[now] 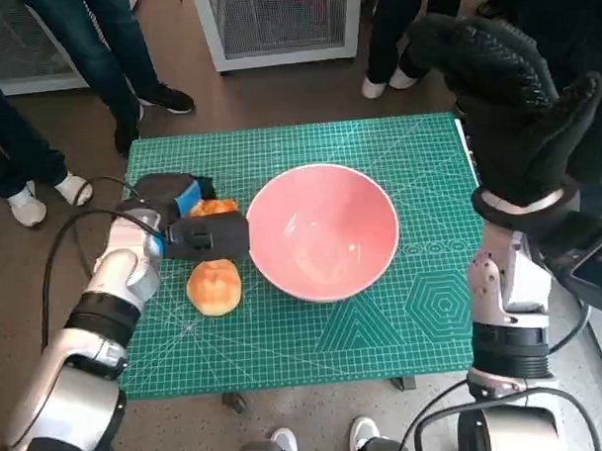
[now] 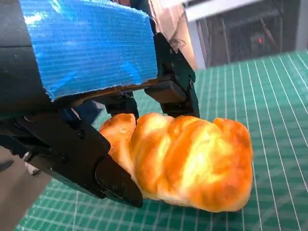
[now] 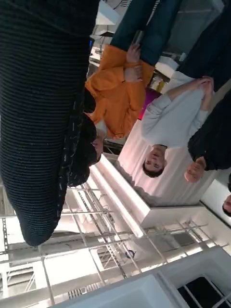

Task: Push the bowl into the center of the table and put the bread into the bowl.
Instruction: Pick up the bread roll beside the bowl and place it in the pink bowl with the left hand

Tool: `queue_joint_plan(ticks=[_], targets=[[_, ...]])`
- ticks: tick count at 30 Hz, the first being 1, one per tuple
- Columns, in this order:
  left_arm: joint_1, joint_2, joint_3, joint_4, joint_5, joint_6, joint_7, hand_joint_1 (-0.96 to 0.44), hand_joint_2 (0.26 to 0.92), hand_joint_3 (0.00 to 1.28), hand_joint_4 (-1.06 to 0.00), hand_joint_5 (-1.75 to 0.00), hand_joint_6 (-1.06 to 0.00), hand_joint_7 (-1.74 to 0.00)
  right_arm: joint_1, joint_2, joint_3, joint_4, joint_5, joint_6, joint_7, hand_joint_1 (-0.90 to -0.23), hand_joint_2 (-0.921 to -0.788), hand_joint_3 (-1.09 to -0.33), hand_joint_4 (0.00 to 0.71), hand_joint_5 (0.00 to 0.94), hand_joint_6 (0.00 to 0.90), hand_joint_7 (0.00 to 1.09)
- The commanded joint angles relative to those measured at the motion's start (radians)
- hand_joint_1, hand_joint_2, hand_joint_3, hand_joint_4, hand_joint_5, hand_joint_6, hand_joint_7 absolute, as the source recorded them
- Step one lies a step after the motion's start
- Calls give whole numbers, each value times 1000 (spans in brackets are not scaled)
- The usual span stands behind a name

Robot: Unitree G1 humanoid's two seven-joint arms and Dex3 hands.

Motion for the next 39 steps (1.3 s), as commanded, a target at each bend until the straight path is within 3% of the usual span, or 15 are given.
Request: queue_joint_plan(ticks=[1,14,23,30,39], targets=[[21,35,36,-88,-17,29,-31,1,908,61,-686,-1226,-700,-1040,19,3,6,-4,8,11,8,-642,-921,-769,320,2,226,396],[92,113,185,-511,-53,159,-155,2,919,48,-698,-1192,-665,-1092,18,-1,9,0,10,8,11,-643,-921,-769,314,0,223,398],[130,103,261,-803,-39,228,-196,2,917,42,-698,-1190,-684,-1077,16,-2,9,4,12,5,16,-643,-921,-769,313,0,220,398],[158,75,268,-957,-37,197,-187,3,906,32,-733,-1141,-720,-1053,15,0,10,6,12,2,20,-643,-921,-770,313,0,219,400],[154,29,228,-1039,-33,109,-195,2,902,23,-790,-1063,-705,-1082,14,0,9,11,18,-1,28,-643,-921,-771,312,0,216,401]])
